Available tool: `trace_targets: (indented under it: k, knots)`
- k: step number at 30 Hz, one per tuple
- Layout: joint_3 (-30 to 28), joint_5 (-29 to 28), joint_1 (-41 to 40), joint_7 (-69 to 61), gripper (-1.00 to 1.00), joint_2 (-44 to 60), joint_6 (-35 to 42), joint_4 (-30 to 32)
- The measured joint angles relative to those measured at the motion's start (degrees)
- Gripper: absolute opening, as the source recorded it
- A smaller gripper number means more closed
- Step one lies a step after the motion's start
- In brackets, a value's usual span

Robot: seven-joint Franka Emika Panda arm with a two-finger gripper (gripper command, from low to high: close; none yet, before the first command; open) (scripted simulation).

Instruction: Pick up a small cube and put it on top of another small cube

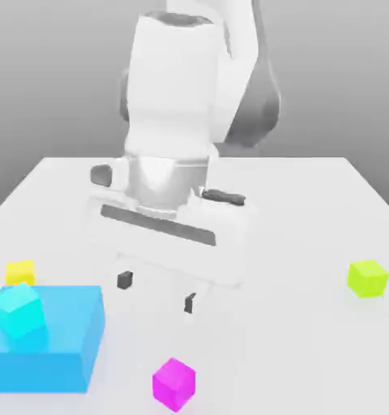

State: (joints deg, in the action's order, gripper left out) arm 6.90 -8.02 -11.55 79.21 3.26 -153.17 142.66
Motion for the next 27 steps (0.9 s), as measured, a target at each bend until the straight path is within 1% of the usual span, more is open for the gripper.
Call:
trace_targets:
  k: [5, 9, 10, 16, 18, 22, 27]
  knots:
    - [0.19, 2.86, -0.10, 3.17, 0.00, 9.90, -5.16, 1.93]
    - [-1.82, 1.28, 1.50, 4.97, 0.00, 18.24, -11.46, 0.56]
    - [-2.41, 0.85, 1.99, 5.29, -1.00, 20.01, -12.85, 0.21]
    - [-2.68, 0.56, 2.21, 5.53, -1.00, 20.89, -13.63, 0.04]
    - [-1.94, 1.07, 1.58, 5.15, -1.00, 18.92, -12.11, 0.46]
    - [-0.33, 3.37, 0.30, 3.39, -1.00, 11.23, -5.97, 2.04]
    - [-6.85, 3.81, -6.53, 3.20, -1.00, 2.65, 5.17, -0.29]
